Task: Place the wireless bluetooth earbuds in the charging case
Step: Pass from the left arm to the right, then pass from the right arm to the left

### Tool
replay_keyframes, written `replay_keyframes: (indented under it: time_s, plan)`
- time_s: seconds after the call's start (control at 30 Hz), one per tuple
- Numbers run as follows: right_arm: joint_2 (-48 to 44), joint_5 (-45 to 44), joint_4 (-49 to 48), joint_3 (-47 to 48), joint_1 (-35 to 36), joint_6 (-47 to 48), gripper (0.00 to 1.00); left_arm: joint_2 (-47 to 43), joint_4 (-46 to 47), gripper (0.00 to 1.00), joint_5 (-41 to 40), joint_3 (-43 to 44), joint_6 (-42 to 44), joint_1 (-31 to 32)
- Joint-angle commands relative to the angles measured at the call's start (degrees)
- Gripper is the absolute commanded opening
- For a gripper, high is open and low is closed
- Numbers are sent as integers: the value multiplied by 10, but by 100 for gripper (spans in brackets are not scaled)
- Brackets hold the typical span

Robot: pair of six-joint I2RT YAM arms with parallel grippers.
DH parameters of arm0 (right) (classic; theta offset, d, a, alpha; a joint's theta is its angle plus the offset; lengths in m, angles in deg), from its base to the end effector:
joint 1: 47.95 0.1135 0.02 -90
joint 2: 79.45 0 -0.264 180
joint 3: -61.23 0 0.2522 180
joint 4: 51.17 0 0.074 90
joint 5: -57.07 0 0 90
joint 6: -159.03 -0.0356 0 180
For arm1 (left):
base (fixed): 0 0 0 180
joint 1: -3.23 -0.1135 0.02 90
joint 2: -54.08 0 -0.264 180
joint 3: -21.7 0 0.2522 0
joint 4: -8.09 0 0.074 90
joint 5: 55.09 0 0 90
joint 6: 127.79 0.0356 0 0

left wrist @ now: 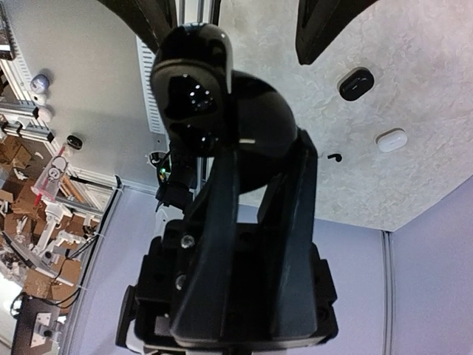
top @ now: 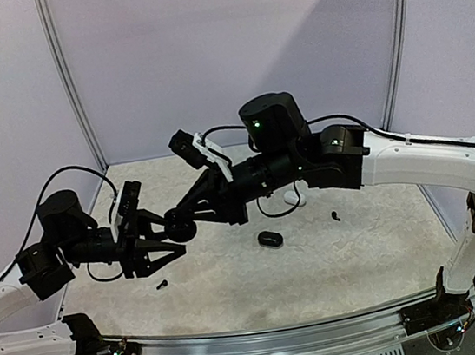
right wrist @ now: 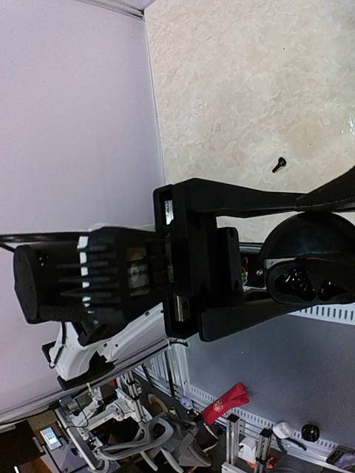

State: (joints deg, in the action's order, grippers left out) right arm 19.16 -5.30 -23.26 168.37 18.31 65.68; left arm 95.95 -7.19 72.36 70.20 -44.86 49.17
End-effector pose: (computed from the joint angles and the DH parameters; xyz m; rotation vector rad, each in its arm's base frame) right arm 0.1493 0.3806 0.3769 -1.3763 1.5647 1.2445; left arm 0.1062 -0.1408 0.3034 1.0819 1.5069 -1.2233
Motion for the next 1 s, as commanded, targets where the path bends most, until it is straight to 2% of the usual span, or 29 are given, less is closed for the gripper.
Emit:
replay_keyframes:
  time_s: [0.0, 0.17, 0.37, 0.53, 0.7, 0.83, 0.97]
  plan:
    - [-26, -4, 11, 19, 4, 61, 4, 0, 54, 54, -6, -15, -13, -1]
    - [-26, -28, 20, 23, 6, 86, 3, 3, 94, 54, 1, -22, -35, -1]
    - [-28, -46, 18, 23, 9, 107, 3, 9, 127, 41, 17, -32, -39, -1]
    - [-33, -49, 16, 23, 9, 113, 3, 12, 125, 39, 23, -33, -36, -1]
    - [-31, -45, 14, 22, 9, 112, 3, 14, 127, 24, 19, -30, -33, -1]
    - [-31, -45, 12, 21, 9, 108, 3, 14, 126, 0, 15, -30, -34, -1]
    - [-32, -53, 12, 20, 9, 97, 7, 11, 122, 0, 13, -32, -32, 0]
